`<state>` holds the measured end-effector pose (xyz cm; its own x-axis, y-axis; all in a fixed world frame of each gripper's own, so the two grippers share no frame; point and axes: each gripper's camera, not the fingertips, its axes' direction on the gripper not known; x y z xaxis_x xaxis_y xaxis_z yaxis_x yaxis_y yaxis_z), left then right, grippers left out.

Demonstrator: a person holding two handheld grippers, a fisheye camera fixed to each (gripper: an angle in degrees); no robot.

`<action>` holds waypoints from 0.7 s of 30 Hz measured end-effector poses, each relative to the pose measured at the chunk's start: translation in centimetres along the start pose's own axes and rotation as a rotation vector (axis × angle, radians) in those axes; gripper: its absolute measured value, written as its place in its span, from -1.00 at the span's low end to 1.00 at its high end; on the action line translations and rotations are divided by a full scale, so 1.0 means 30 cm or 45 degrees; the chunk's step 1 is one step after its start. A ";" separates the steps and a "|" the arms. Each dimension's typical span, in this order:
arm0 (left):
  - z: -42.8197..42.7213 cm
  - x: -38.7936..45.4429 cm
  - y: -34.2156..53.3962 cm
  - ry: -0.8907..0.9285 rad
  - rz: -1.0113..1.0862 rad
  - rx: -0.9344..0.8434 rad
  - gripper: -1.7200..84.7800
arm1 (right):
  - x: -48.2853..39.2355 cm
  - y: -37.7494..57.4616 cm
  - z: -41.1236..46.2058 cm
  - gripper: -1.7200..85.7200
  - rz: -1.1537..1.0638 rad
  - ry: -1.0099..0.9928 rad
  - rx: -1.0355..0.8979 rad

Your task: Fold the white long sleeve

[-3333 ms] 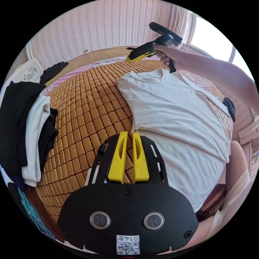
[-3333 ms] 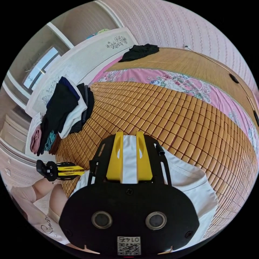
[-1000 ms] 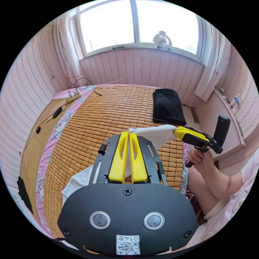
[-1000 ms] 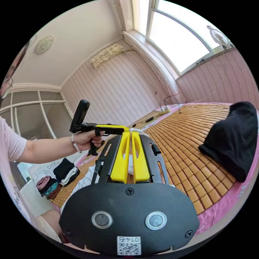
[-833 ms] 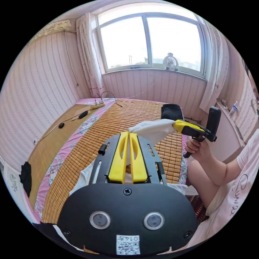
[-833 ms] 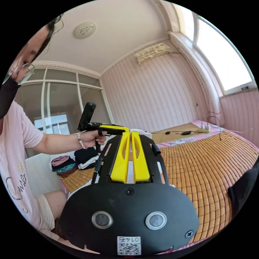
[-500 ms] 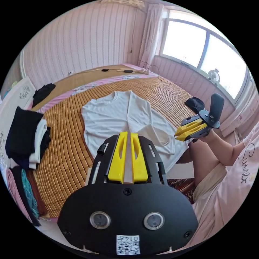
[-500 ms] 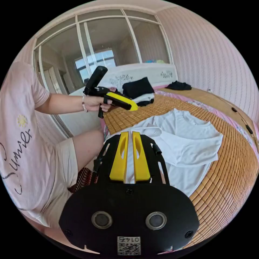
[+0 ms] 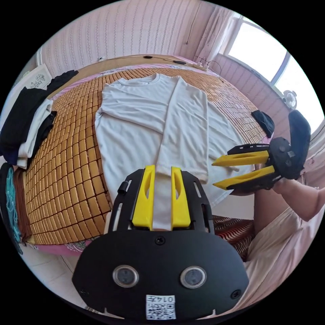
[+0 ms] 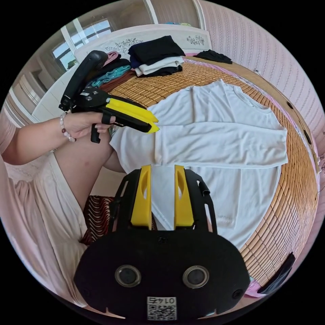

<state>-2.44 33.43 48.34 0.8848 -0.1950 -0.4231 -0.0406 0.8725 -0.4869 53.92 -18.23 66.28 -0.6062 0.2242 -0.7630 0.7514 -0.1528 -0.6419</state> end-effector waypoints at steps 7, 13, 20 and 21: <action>-0.099 -0.052 -0.051 0.126 0.029 -0.069 -0.97 | 0.024 -0.095 0.104 -0.90 0.049 0.058 -0.013; -0.331 -0.082 -0.006 0.117 0.031 0.039 -0.98 | 0.007 -0.103 0.093 -0.90 -0.045 0.013 0.035; -0.304 -0.151 0.025 0.088 -0.043 -0.113 -0.98 | 0.077 -0.087 0.271 -0.86 -0.044 -0.072 -0.080; -0.313 -0.161 0.026 0.079 -0.046 -0.128 -0.98 | 0.097 -0.074 0.277 -0.86 -0.044 -0.086 -0.087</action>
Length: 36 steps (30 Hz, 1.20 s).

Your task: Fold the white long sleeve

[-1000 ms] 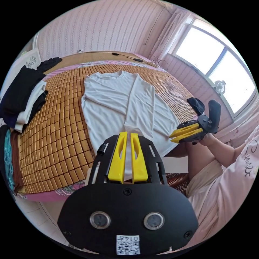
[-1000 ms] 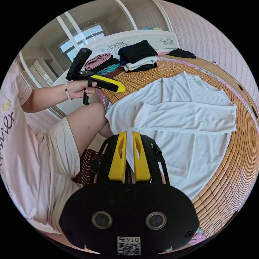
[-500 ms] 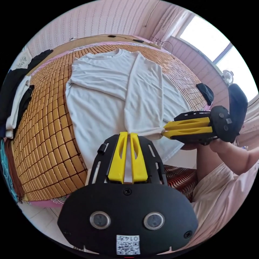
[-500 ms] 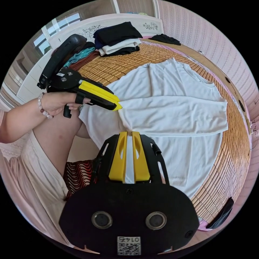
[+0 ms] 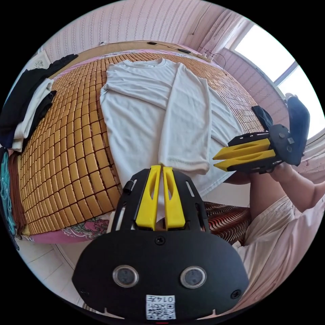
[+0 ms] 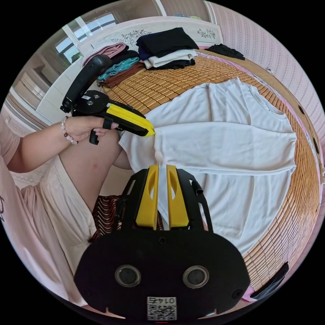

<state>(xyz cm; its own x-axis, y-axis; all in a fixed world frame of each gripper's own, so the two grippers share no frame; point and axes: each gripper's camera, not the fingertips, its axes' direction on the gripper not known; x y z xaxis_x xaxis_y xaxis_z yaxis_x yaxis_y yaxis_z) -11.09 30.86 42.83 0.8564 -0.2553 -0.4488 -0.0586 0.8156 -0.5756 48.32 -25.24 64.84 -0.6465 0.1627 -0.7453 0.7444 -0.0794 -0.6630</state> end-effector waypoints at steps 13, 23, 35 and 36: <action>-0.163 -0.009 -0.037 0.048 0.064 0.046 -0.98 | 0.206 0.063 0.098 -0.86 0.045 0.045 -0.002; -0.359 -0.214 -0.129 0.108 0.021 0.209 -0.97 | 0.616 0.083 -0.127 -0.82 -0.007 0.169 0.141; -0.291 -0.654 -0.851 0.005 -0.101 0.362 -0.75 | 1.883 -0.092 -0.203 -0.76 0.770 0.371 0.154; -0.260 -0.667 -0.896 0.048 -0.133 0.347 -0.76 | 1.945 -0.090 -0.186 -0.82 0.798 0.254 0.162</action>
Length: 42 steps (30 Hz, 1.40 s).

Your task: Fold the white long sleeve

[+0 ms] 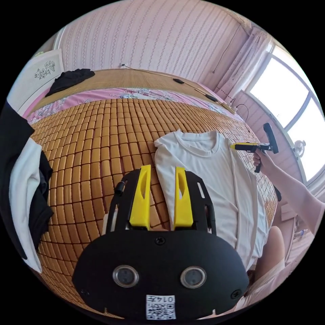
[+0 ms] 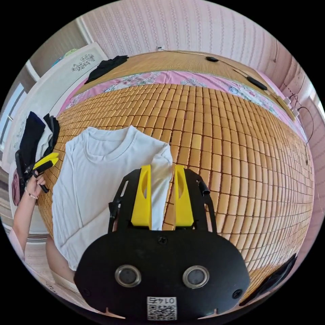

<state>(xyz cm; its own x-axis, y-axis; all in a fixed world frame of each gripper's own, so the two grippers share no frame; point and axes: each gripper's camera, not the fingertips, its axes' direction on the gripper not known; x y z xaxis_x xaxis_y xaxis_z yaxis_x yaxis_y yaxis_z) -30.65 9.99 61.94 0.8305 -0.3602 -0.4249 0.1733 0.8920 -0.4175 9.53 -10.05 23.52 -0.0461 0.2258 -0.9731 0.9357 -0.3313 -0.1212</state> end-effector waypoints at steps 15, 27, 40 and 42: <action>-0.186 0.097 -0.128 0.017 0.019 0.105 -0.98 | 0.108 0.014 -0.427 -0.96 -0.035 -0.121 0.273; -0.512 0.291 0.675 0.267 0.183 -0.028 -0.98 | -0.066 1.018 -0.735 -0.95 -0.212 -0.270 0.196; -0.319 0.370 0.913 0.071 0.134 -0.317 -0.98 | -0.228 1.283 -0.525 -0.92 -0.041 -0.102 -0.136; -0.337 0.413 0.922 -0.004 0.176 -0.326 -0.97 | -0.293 1.279 -0.550 -0.88 -0.087 -0.027 -0.105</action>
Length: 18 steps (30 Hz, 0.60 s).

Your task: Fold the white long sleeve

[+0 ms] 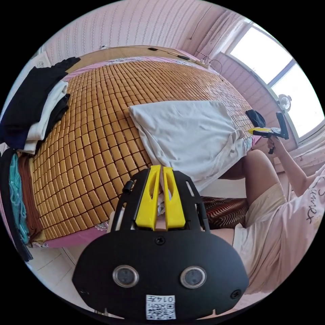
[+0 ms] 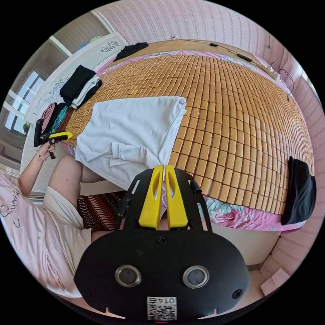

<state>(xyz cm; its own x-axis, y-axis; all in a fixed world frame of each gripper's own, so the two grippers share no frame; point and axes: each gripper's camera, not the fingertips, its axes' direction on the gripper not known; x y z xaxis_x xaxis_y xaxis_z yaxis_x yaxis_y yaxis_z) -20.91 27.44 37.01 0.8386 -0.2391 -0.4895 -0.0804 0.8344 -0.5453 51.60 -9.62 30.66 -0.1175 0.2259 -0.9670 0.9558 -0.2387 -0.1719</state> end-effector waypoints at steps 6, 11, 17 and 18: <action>0.142 0.299 -0.003 0.070 0.278 -0.050 -0.79 | -0.310 -0.096 0.134 -0.71 -0.276 0.197 -0.047; 0.395 0.437 -0.016 0.014 0.428 -0.219 -0.83 | -0.364 -0.145 0.265 -0.92 -0.288 0.123 -0.199; 0.452 0.435 0.038 0.035 0.502 -0.305 -0.88 | -0.473 -0.050 0.238 -0.95 -0.480 0.184 -0.197; 0.465 0.432 0.053 0.033 0.514 -0.321 -0.87 | -0.486 -0.043 0.268 -0.95 -0.496 0.197 -0.241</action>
<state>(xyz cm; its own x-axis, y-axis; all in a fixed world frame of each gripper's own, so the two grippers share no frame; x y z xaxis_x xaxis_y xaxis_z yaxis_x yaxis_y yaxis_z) -2.67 32.61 39.29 0.7000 0.0642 -0.7113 -0.5279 0.7173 -0.4548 49.91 -20.21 43.48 -0.4498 0.4067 -0.7952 0.8825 0.0651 -0.4659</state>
